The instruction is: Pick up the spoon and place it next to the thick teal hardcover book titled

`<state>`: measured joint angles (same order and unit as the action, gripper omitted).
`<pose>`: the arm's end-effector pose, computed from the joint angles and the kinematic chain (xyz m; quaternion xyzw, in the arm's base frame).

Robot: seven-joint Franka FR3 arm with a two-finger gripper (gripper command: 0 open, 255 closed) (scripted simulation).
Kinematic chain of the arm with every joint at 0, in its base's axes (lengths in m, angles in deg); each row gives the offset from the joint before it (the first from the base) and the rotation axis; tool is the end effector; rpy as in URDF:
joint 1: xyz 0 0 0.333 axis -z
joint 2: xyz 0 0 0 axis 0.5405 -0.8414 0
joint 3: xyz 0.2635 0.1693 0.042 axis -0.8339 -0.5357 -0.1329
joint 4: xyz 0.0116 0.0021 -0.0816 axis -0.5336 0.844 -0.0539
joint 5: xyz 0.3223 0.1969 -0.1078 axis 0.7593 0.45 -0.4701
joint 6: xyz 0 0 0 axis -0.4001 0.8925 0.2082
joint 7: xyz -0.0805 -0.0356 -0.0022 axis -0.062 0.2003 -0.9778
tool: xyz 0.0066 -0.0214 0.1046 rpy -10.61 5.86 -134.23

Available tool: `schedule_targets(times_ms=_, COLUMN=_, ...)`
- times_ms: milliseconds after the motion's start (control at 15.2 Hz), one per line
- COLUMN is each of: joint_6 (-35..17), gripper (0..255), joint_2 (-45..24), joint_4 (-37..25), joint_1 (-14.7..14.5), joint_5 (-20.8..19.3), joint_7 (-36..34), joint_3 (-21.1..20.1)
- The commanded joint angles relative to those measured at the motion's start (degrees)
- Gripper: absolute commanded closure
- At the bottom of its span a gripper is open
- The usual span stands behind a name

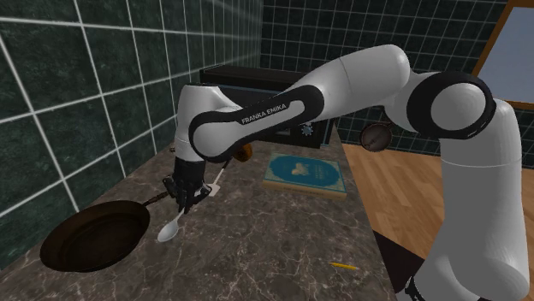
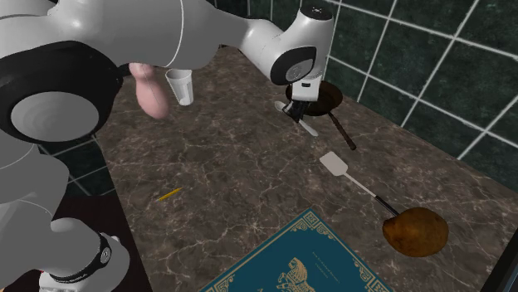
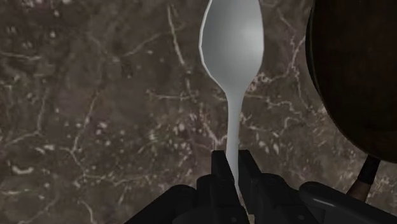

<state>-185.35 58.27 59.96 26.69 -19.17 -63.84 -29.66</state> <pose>0.5879 0.3316 0.3967 -0.8810 0.4616 0.0279 0.1001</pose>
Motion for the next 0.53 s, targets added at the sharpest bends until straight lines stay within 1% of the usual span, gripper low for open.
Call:
schedule_targets(times_ms=0, joint_6=1.20, gripper=255, joint_2=0.61, joint_4=-0.62, joint_1=0.05, joint_5=0.23, joint_7=-0.05, joint_3=-0.15)
schedule_targets(times_ms=462, joint_6=5.94, gripper=255, joint_2=2.17, joint_4=-3.94, joint_1=0.20, joint_5=0.85, joint_7=-0.14, joint_3=-0.53)
